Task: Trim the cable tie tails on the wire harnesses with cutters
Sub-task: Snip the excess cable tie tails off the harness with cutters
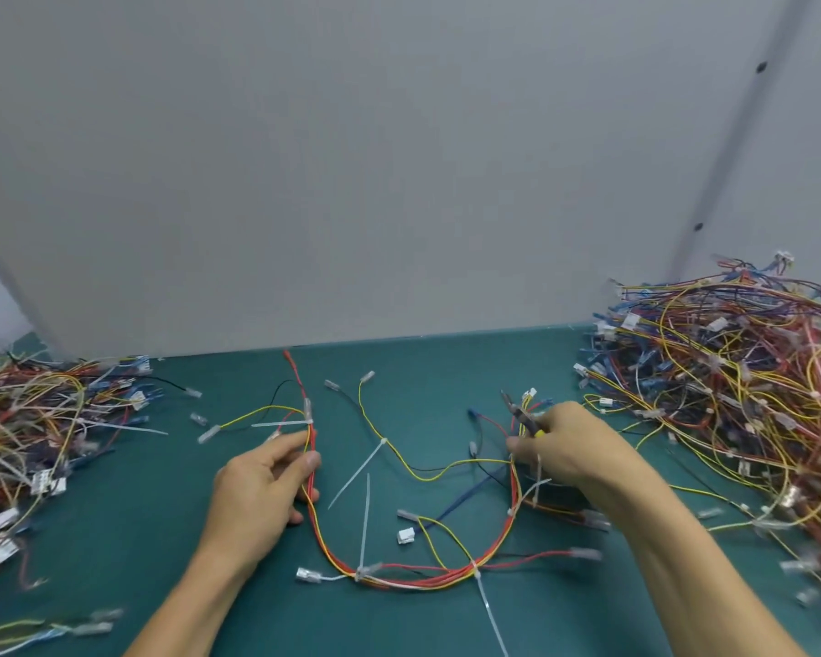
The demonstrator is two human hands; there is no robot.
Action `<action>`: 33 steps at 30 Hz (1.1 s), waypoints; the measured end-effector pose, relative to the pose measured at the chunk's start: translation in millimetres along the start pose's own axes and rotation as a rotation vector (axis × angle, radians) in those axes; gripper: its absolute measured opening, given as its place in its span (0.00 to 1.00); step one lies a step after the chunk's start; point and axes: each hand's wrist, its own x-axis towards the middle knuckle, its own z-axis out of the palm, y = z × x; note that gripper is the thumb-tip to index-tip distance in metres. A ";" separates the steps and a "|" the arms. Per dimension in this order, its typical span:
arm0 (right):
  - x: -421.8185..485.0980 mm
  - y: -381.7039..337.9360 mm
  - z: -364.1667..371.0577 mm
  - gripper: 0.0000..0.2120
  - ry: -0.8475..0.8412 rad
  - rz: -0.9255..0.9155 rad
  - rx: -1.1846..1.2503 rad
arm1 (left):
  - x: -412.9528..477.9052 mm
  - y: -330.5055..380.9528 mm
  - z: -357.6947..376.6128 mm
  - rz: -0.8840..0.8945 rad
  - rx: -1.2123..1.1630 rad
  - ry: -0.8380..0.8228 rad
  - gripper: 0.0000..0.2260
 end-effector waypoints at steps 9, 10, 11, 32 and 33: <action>-4.3 -2.0 -3.0 0.10 0.000 0.025 0.057 | 4.4 -1.0 1.0 -0.045 -0.121 0.021 0.12; -4.5 -2.4 -6.0 0.11 0.002 0.022 0.057 | 4.7 -0.6 0.9 -0.048 -0.137 0.027 0.12; -4.6 -2.1 -9.9 0.12 0.003 0.020 0.052 | 4.9 -0.4 0.9 -0.050 -0.150 0.031 0.11; -4.3 -4.9 -18.3 0.16 -0.009 0.009 0.052 | 6.2 1.1 1.8 -0.066 -0.205 0.036 0.12; -3.2 -5.4 -15.5 0.16 -0.010 0.004 0.040 | 6.1 1.1 1.9 -0.068 -0.199 0.033 0.11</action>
